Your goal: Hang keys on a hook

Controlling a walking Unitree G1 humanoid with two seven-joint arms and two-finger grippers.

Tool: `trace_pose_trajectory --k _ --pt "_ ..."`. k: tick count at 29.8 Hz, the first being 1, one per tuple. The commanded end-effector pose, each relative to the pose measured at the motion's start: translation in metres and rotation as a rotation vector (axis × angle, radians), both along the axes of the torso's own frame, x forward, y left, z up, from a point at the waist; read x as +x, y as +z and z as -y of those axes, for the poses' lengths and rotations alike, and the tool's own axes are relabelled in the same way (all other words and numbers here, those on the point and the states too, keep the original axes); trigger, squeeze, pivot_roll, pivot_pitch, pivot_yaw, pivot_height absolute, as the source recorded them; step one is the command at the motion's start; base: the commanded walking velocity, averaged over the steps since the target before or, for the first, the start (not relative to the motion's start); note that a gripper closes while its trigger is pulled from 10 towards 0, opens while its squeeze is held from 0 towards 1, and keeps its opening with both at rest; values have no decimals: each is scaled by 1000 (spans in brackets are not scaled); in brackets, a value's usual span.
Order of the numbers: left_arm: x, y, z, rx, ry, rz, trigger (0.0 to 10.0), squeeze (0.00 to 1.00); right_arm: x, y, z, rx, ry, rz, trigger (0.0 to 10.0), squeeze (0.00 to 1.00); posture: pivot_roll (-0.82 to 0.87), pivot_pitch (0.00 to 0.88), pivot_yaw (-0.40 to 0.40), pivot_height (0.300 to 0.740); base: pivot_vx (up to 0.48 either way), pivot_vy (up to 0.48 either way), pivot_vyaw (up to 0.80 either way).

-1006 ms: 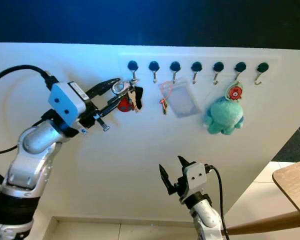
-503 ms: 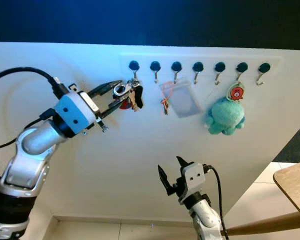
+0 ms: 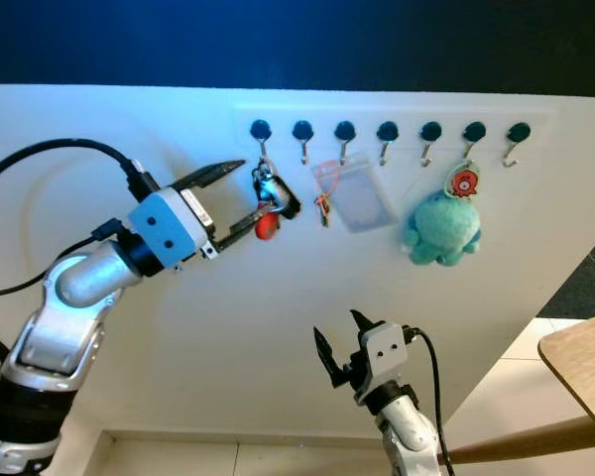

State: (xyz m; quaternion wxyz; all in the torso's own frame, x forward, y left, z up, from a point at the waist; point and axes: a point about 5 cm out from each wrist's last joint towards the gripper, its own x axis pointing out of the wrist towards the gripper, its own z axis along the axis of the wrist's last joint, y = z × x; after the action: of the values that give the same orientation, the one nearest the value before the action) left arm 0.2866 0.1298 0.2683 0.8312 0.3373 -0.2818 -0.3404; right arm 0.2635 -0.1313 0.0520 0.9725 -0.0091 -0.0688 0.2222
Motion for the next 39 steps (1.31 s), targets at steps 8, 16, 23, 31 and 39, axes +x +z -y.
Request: trace_pose_trajectory --k 8,16,23,31,39 --pt "1 3 -4 -141 -10 -51 10000 0 0 1 1 3 -7 3 10000 0 45 76 9 740 0 0 0" --pt "-5 -24 -19 -426 -128 -340 10000 0 -3 -6 3 -12 -7 -21 10000 0 41 69 9 740 0 0 0" --pt "-26 -83 -44 -568 -216 -718 10000 0 -10 -27 16 3 -71 -152 10000 0 36 60 9 740 0 0 0" --pt "-57 -169 -77 -561 -50 -1019 10000 0 -22 -71 46 50 -273 -477 10000 0 20 55 24 740 0 0 0" --pt "-99 -293 -126 -95 694 -1265 10000 0 -49 -103 66 -44 -417 -714 10000 0 11 46 15 740 0 0 0"
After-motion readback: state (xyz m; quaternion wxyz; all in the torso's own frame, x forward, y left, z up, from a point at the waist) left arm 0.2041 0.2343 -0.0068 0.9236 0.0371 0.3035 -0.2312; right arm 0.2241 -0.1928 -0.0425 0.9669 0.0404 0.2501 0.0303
